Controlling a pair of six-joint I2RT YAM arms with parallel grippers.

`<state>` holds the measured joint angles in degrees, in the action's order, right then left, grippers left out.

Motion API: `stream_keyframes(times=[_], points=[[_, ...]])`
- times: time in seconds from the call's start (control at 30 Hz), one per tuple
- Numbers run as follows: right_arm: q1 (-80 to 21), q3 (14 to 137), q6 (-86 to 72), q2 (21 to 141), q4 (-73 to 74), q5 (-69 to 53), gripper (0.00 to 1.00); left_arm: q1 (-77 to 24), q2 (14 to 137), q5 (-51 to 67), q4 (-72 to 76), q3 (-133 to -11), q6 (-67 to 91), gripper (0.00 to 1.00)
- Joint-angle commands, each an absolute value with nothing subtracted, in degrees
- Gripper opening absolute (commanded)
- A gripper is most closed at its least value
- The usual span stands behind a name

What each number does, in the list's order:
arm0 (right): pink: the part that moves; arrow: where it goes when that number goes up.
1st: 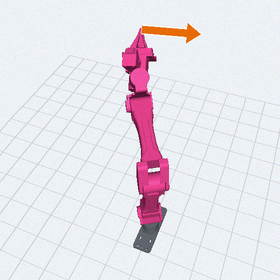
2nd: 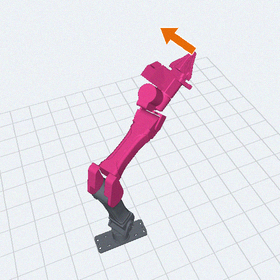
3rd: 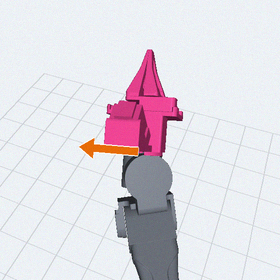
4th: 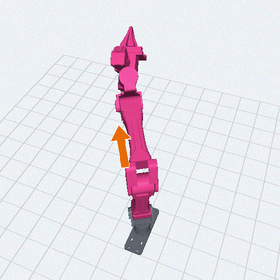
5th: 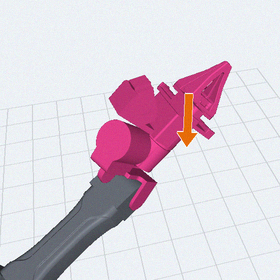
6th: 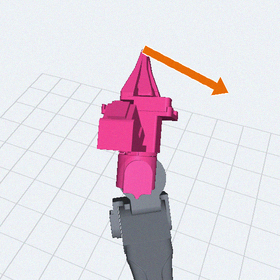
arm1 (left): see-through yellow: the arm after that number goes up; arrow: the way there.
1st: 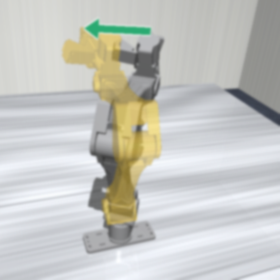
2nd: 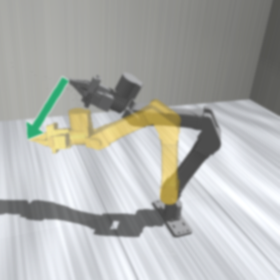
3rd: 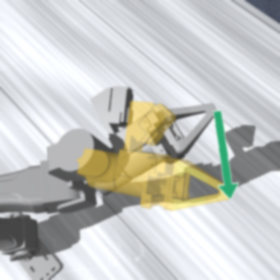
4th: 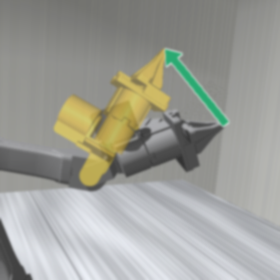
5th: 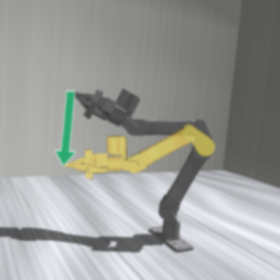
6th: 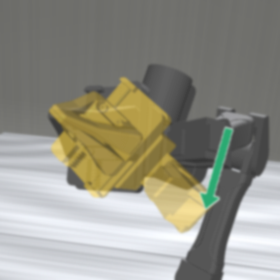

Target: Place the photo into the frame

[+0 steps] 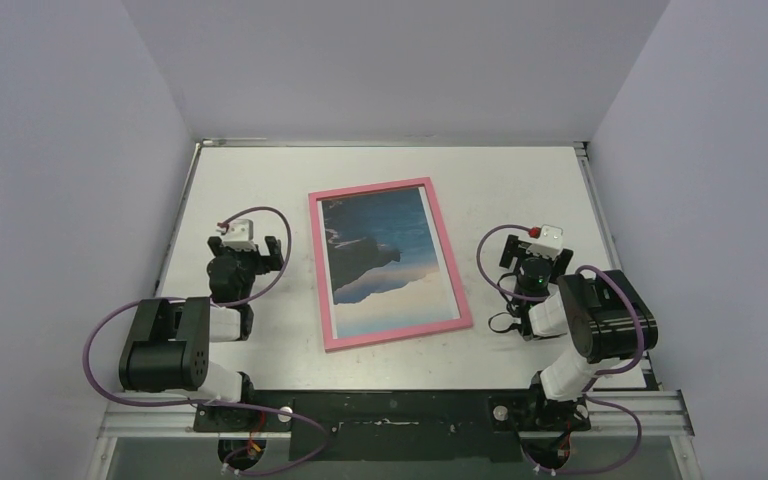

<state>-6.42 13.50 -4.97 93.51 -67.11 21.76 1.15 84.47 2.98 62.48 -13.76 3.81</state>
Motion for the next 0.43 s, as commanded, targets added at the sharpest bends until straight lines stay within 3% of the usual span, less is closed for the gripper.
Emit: stream_keyframes(times=[0.0,0.4], points=[[-6.3,13.7,-4.7,92.5,-71.0,20.8,0.90,1.0,84.2,1.8,63.9,-14.3,4.0,0.96],[-6.3,13.7,-4.7,92.5,-71.1,20.8,0.90,0.4,84.2,0.5,63.0,-14.7,3.6,0.96]])
